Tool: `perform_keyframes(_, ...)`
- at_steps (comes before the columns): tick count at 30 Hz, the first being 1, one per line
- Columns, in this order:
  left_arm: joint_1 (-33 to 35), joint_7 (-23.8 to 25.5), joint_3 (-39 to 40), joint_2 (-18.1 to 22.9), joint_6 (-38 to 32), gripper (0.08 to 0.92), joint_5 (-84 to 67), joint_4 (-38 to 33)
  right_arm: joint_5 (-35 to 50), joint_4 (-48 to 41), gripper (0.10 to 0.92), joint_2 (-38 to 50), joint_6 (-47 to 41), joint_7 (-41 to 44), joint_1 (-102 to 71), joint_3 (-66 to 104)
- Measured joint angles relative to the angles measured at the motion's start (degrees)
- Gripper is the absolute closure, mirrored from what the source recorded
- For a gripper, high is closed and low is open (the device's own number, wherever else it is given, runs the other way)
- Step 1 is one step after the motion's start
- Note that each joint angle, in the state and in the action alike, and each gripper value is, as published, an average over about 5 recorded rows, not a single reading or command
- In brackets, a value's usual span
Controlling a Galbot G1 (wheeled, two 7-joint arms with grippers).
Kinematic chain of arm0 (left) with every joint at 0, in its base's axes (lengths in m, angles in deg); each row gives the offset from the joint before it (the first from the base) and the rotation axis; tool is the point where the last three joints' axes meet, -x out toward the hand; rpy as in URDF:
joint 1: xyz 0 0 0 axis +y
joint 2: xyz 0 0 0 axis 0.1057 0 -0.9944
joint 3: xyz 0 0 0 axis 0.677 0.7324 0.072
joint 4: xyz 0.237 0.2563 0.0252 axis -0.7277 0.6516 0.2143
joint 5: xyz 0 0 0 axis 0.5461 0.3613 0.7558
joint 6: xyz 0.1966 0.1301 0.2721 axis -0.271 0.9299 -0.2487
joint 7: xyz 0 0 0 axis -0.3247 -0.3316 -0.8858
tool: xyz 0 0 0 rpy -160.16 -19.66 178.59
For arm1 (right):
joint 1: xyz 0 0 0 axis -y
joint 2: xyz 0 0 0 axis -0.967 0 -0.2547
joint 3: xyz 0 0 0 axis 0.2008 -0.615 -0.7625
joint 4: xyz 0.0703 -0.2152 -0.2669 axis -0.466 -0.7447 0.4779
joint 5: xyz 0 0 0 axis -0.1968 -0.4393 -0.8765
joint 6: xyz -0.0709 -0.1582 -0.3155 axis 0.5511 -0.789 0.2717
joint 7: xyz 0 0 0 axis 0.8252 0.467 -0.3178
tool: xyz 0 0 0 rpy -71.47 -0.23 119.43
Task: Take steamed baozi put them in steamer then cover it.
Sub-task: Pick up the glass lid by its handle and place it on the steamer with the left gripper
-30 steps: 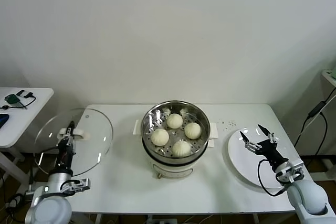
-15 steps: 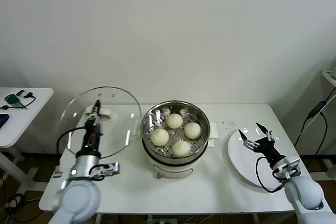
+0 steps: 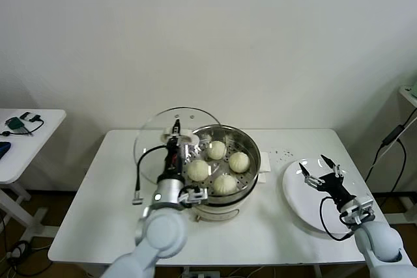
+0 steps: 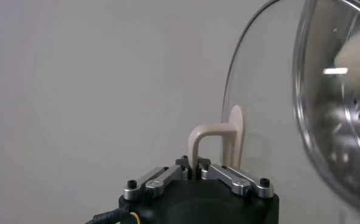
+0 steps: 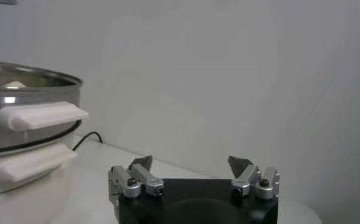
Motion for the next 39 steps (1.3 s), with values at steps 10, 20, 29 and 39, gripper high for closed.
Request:
perform_keyframes(10, -2.41, 2.46, 3.76, 10.07, 0.40, 0.850, 4.76, 8.01, -0.52, -1.00, 0.203, -0.24, 0.98, 0.33, -0.27, 1.06)
perform_keyframes(20, -2.12, 3.06, 4.75, 15.34, 0.39, 0.850, 6.41, 12.69, -0.95, -1.69, 0.203, -0.45, 1.62, 0.78, -0.29, 1.73)
perform_keyframes(29, -2.37, 3.25, 5.23, 17.41, 0.37, 0.850, 6.97, 14.86, -1.23, -2.18, 0.203, -0.34, 2.13, 1.30, -0.85, 2.54)
perform_keyframes(39, -3.67, 4.16, 5.43, 17.41, 0.34, 0.850, 7.99, 16.03, -1.36, -2.40, 0.203, -0.34, 2.56, 1.71, -1.41, 3.45)
